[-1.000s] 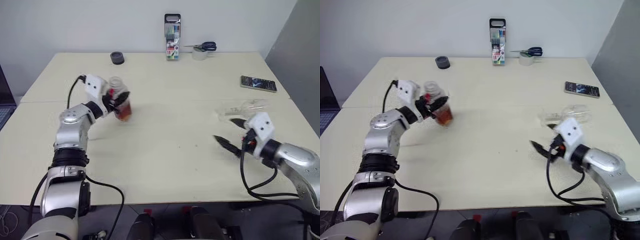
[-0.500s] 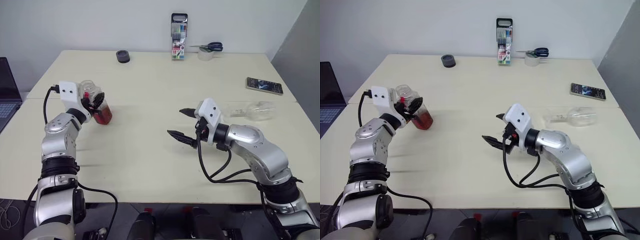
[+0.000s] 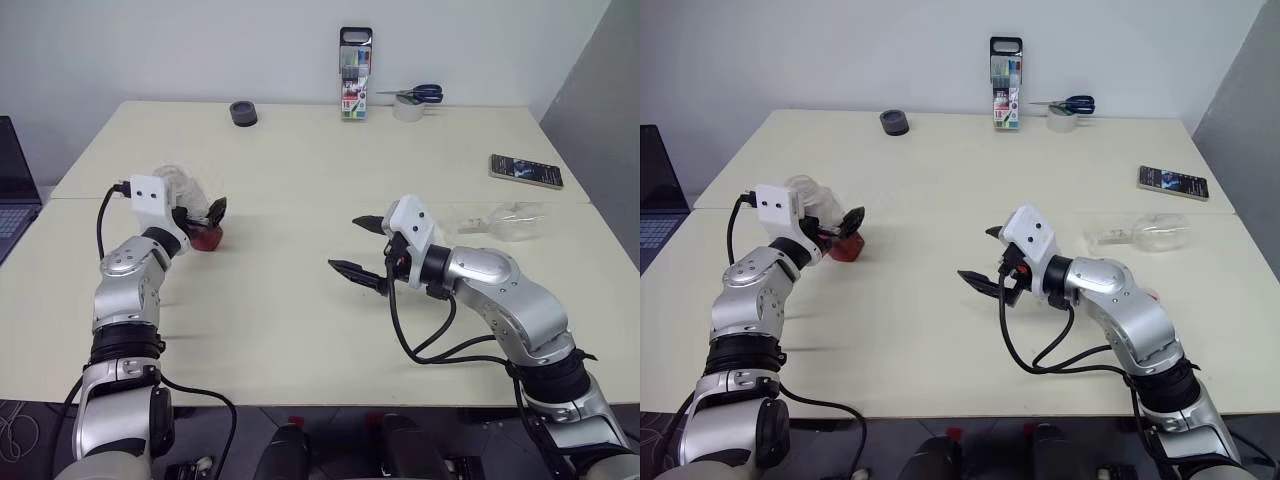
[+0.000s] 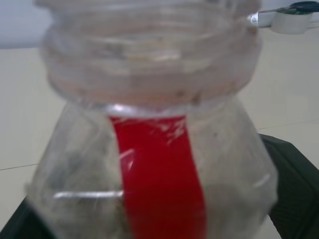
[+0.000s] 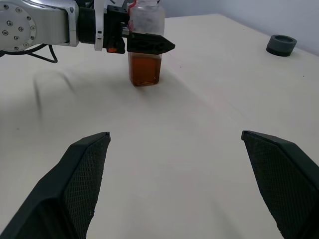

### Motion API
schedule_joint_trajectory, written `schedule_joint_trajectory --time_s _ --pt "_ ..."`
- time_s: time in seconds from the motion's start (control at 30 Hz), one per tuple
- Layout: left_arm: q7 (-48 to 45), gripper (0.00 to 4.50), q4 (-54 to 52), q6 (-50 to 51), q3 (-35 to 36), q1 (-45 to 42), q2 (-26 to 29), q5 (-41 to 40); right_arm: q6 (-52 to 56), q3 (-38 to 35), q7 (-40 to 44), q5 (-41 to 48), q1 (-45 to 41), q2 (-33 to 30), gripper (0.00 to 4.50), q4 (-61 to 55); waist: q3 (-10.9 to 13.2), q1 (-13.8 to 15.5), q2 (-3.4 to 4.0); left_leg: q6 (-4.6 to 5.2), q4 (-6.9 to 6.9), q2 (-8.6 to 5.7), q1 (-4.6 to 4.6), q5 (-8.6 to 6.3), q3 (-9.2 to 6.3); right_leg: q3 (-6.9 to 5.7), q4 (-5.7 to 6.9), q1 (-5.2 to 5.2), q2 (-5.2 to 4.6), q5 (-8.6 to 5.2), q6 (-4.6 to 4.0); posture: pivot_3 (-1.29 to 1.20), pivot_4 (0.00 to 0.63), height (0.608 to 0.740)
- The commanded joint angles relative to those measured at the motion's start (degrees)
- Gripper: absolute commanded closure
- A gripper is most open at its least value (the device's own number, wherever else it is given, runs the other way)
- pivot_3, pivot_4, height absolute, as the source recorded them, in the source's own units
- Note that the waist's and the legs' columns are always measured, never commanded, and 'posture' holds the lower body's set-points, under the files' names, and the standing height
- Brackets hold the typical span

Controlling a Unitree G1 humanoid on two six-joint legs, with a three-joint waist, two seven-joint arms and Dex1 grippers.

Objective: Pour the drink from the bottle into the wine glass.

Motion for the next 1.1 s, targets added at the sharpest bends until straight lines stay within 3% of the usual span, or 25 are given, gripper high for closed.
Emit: schedule_joint_trajectory --time_s 0.03,0.3,0.47,0.73,0.87,0.97,1.1 --pt "0.5 0.04 -0.6 -2.2 0.0 0.3 0.2 0.8 -0.2 -0.7 -0.4 0.2 -0.5 0.4 0.00 -3.1 0.0 0.0 0.00 0.00 0.00 0.00 0.00 0.00 0.00 0.00 0.00 0.00 0.00 0.00 0.00 0.00 0.150 0.740" --pt "1.4 0.04 1.2 -7.2 0.7 2.5 -0.1 1.8 -1.1 -0.5 -0.6 -0.3 0.9 0.8 0.00 -3.1 0.0 0.0 0.00 0.00 -0.01 0.00 0.00 0.00 0.00 0.00 0.00 0.00 0.00 0.00 0.00 0.00 0.150 0.740" --pt "1.3 0.04 2.5 -12.0 0.8 6.6 -0.2 2.3 -7.3 1.0 -4.1 -6.1 5.8 1.8 0.00 -1.1 0.0 -0.1 -0.02 0.02 -0.04 0.00 0.01 -0.01 -0.01 -0.01 -0.01 0.00 0.00 0.00 0.00 0.00 0.150 0.740" --pt "0.7 0.04 -9.7 -10.4 1.4 17.9 0.9 0.9 -10.8 -0.6 -6.3 -10.0 15.6 0.3 0.00 -5.9 0.0 0.0 -0.02 0.16 -0.05 0.04 0.00 -0.10 0.00 0.02 -0.03 -0.01 -0.04 0.00 0.00 0.00 0.150 0.740" --pt "-1.7 0.04 -19.9 -9.8 0.9 25.9 2.0 0.7 -7.4 -6.6 -8.1 -7.1 20.7 0.4 0.00 -10.4 0.0 0.2 -0.02 0.21 -0.07 0.06 0.04 -0.12 0.01 0.04 -0.04 0.02 -0.03 0.00 0.00 0.00 0.150 0.740" --pt "-9.7 0.04 -28.1 -7.2 -2.3 30.5 3.5 -2.6 0.1 -14.4 -10.8 0.1 23.8 3.2 0.00 -13.8 0.0 0.5 -0.02 0.21 -0.08 0.12 0.04 -0.13 0.01 0.06 -0.06 0.03 -0.03 0.00 0.00 0.00 0.150 0.740" --pt "-20.3 0.04 -31.6 -3.2 -6.6 29.3 7.5 -5.6 8.3 -22.9 -16.5 7.2 25.2 7.8 0.00 -15.5 0.0 1.0 0.01 0.21 -0.08 0.06 0.11 -0.13 0.04 0.02 -0.05 0.14 0.02 0.00 0.00 0.00 0.150 0.740"
